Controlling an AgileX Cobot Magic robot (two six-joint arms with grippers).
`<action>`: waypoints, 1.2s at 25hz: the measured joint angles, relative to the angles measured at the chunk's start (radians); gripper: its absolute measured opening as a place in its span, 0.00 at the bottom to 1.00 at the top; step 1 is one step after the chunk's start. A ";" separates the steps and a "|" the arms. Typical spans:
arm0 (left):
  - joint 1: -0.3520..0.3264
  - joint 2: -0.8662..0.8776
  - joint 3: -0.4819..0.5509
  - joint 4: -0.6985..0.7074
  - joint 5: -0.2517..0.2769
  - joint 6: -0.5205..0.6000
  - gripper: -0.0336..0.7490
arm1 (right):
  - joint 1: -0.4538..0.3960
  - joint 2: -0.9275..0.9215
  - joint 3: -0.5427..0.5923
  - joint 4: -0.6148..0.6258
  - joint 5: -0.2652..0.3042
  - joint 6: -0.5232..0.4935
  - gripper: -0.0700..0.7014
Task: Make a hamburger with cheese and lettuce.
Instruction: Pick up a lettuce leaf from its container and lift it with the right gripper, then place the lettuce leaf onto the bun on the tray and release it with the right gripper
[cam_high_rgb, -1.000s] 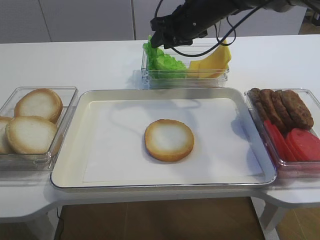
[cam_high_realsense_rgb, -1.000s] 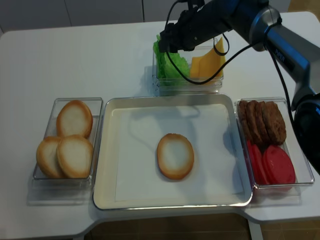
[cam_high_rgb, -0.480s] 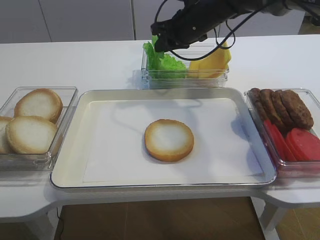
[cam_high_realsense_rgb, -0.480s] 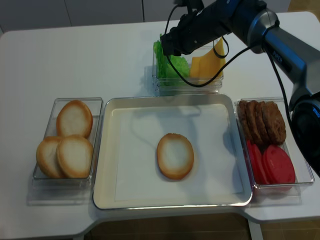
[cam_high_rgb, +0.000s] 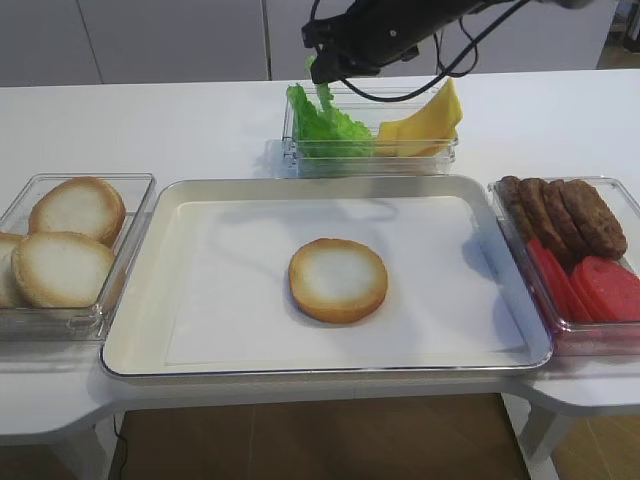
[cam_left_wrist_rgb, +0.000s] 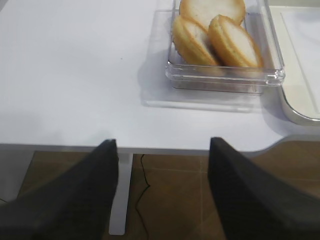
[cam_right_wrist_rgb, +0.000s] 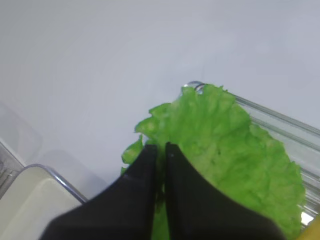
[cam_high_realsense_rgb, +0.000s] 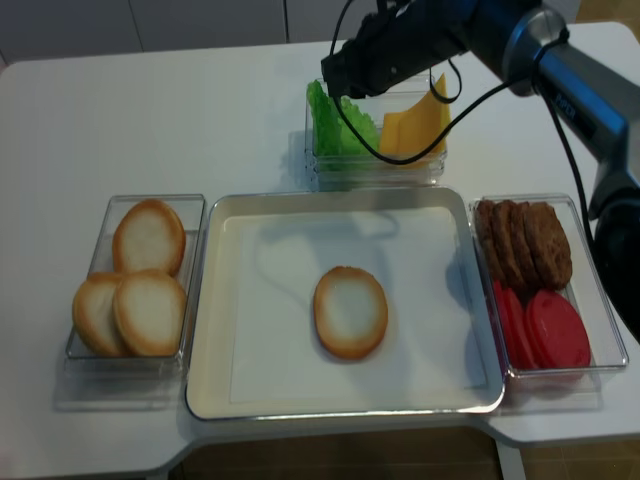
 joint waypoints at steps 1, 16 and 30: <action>0.000 0.000 0.000 0.000 0.000 0.000 0.59 | 0.000 -0.010 0.000 -0.002 0.002 0.000 0.15; 0.000 0.000 0.000 0.000 0.000 0.000 0.59 | 0.000 -0.169 0.000 -0.147 0.118 0.070 0.11; 0.000 0.000 0.000 0.000 0.000 0.000 0.59 | 0.000 -0.473 -0.005 -0.387 0.403 0.295 0.10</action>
